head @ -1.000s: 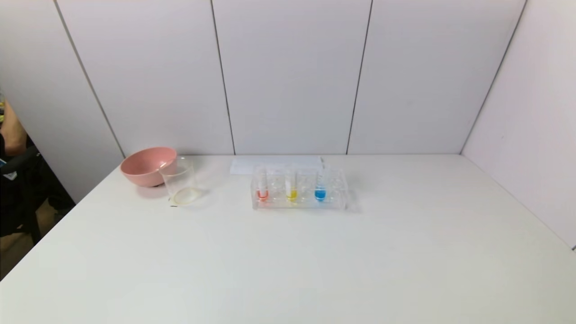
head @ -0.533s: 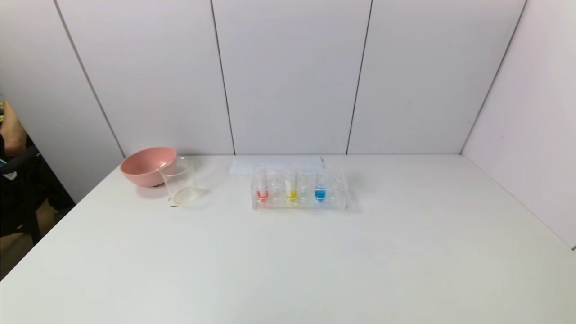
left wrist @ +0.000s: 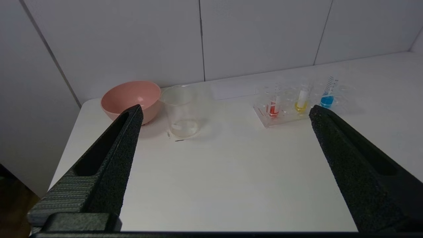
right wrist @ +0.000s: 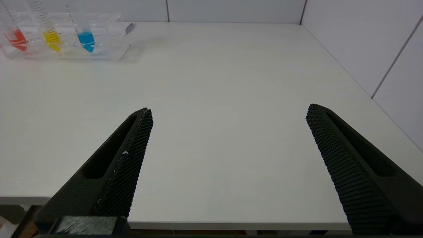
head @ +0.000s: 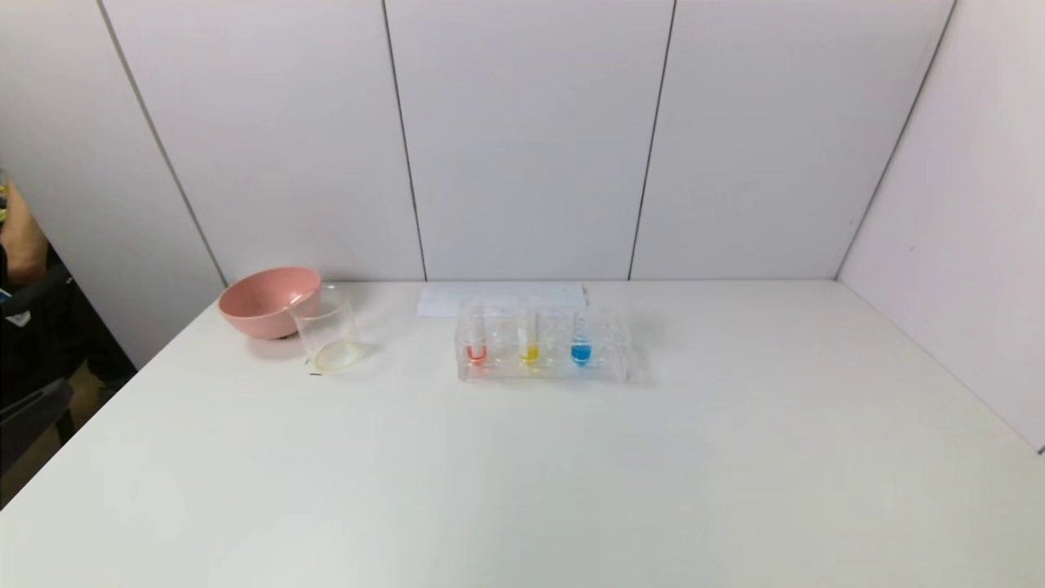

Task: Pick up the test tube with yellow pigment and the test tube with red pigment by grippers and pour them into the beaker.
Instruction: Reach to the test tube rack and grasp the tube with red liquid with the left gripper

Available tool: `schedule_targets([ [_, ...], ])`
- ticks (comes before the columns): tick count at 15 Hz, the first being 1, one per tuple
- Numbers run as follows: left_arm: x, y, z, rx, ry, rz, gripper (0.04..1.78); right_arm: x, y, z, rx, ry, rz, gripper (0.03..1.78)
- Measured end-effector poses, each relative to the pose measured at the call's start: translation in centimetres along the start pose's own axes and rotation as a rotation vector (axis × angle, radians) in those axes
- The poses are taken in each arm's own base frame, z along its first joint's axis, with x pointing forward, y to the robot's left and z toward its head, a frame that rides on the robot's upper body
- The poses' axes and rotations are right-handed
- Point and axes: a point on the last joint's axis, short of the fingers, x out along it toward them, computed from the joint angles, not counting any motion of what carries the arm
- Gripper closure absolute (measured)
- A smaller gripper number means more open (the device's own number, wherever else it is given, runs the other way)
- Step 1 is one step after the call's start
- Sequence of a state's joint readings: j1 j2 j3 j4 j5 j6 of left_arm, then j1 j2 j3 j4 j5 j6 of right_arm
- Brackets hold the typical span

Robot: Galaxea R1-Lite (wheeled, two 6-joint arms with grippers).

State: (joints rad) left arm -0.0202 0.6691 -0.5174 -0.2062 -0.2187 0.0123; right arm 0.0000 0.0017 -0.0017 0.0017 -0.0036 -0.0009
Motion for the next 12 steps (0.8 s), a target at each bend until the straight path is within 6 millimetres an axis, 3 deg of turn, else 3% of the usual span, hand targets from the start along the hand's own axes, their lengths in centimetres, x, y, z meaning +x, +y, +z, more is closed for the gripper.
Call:
schedule_targets([
  [6,6.3,0.9,0.7,-0.004,0.004,-0.077,0.06,0.0,0.0,0.0,0.000,0.000,0.000,0.11],
  [12,13.5,0.5,-1.6,-0.018,0.056,-0.160,0.06,0.0,0.0,0.0,0.001,0.000,0.000,0.11],
])
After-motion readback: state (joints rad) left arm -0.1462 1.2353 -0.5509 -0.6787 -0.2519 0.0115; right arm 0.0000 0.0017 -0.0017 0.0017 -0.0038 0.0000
